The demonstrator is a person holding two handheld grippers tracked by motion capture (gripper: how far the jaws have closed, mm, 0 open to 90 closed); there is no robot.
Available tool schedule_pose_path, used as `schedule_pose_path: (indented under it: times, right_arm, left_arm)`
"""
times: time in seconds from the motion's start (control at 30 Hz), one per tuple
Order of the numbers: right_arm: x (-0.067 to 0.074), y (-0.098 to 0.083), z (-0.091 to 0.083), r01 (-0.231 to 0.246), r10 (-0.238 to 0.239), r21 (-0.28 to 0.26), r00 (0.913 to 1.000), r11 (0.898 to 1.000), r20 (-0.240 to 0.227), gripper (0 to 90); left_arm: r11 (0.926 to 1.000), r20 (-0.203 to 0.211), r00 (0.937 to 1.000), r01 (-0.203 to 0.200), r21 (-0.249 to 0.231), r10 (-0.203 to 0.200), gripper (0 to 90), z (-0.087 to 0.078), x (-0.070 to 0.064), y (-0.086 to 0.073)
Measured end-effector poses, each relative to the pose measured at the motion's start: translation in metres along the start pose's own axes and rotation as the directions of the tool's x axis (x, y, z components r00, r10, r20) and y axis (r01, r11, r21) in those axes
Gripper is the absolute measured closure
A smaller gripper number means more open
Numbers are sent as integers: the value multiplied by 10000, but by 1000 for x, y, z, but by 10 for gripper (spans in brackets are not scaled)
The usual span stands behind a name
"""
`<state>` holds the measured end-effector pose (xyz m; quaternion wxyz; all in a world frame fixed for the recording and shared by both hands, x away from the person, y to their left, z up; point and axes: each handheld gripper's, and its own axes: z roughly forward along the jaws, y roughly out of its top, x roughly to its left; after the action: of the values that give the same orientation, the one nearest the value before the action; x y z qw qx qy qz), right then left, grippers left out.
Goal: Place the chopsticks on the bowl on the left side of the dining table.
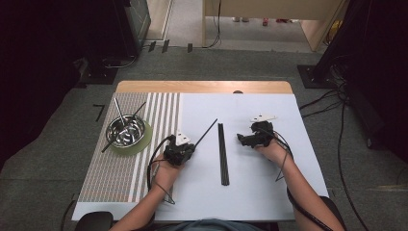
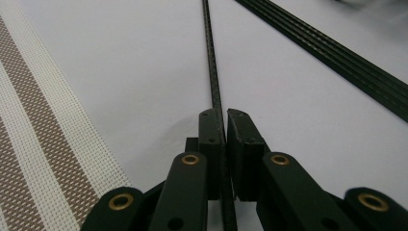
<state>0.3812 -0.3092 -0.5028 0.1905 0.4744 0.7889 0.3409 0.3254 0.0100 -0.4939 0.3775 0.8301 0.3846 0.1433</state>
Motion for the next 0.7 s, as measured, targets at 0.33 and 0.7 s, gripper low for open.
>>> schedule_pose_path:
  times: [0.33, 0.7]
  right_arm:
    - [0, 0, 0, -13, 13, 2, 10000, 10000, -12, 74]
    - [0, 0, 0, -12, 12, -1, 10000, 10000, -10, 74]
  left_arm:
    - [9996, 304, 9994, 153, 255, -160, 875, 0, 5, 5]
    - [9985, 521, 9971, 552, 27, -552, 876, -6, 14, 10]
